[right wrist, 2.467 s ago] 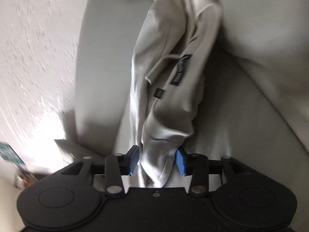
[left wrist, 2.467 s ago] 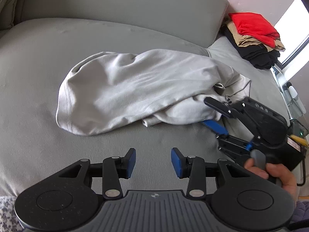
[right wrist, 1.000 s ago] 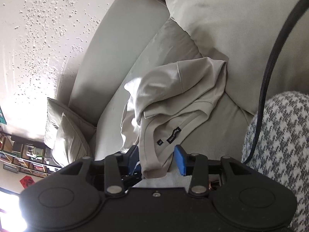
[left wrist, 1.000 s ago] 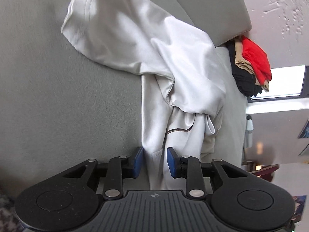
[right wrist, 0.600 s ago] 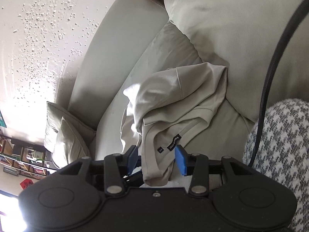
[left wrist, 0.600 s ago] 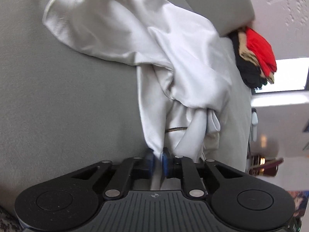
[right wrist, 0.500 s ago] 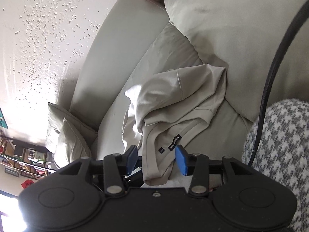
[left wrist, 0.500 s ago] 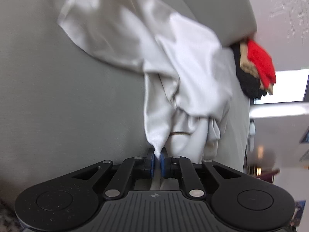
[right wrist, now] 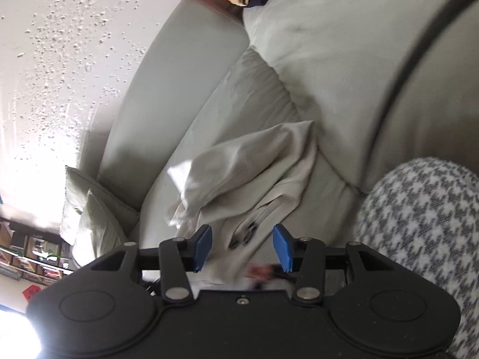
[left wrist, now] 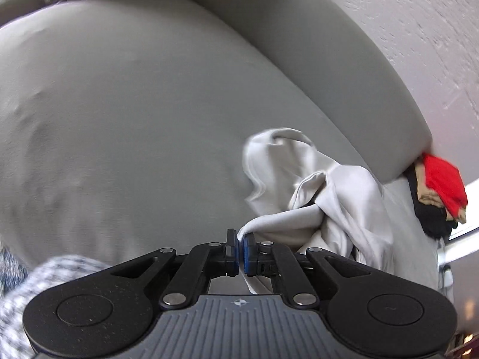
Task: Fold clothes
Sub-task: 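Raise both tools holding the shirt high to shake it out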
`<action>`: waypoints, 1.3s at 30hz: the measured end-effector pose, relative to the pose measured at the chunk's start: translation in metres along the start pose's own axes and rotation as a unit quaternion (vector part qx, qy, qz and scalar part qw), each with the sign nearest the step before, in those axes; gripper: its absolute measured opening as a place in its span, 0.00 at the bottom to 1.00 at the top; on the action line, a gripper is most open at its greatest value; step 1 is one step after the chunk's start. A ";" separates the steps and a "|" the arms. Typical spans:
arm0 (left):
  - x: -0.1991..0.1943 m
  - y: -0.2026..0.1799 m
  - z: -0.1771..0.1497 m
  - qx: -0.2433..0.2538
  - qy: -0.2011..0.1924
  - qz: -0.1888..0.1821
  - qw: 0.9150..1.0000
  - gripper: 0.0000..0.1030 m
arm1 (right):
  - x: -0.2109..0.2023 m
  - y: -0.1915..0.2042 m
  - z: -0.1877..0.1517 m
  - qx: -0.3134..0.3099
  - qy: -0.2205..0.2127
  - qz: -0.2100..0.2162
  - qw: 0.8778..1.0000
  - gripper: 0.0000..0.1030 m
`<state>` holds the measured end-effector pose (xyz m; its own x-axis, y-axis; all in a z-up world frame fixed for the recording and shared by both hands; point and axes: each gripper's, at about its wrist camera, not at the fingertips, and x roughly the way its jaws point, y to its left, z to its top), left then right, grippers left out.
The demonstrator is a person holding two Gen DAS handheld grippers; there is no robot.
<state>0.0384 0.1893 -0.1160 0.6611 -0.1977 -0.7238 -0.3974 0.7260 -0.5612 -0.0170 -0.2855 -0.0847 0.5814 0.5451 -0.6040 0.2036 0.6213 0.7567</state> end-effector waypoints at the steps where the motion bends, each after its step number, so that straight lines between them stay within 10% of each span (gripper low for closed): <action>1: 0.003 0.006 0.000 -0.011 0.012 -0.009 1.000 0.04 | 0.002 -0.002 0.002 0.000 -0.002 -0.005 1.000 0.46; 15: 0.025 -0.011 -0.016 0.124 0.041 0.004 0.991 0.21 | 0.060 -0.030 0.058 -0.053 -0.012 -0.070 0.996 0.46; 34: 0.017 0.000 -0.023 0.142 0.027 0.007 0.990 0.22 | 0.131 -0.002 0.061 -0.268 0.030 -0.199 0.942 0.32; 36: 0.020 -0.004 -0.024 0.143 0.026 0.007 0.989 0.22 | 0.138 0.000 0.065 -0.266 0.020 -0.188 0.945 0.32; 39: 0.020 -0.001 -0.023 0.135 0.027 0.003 0.990 0.22 | 0.137 -0.018 0.083 -0.155 -0.001 -0.102 0.983 0.33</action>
<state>0.0368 0.1697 -0.1392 0.6208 -0.2232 -0.7515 -0.2116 0.8753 -0.4348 0.1245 -0.2687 -0.1603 0.5555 0.3902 -0.7343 0.0669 0.8592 0.5072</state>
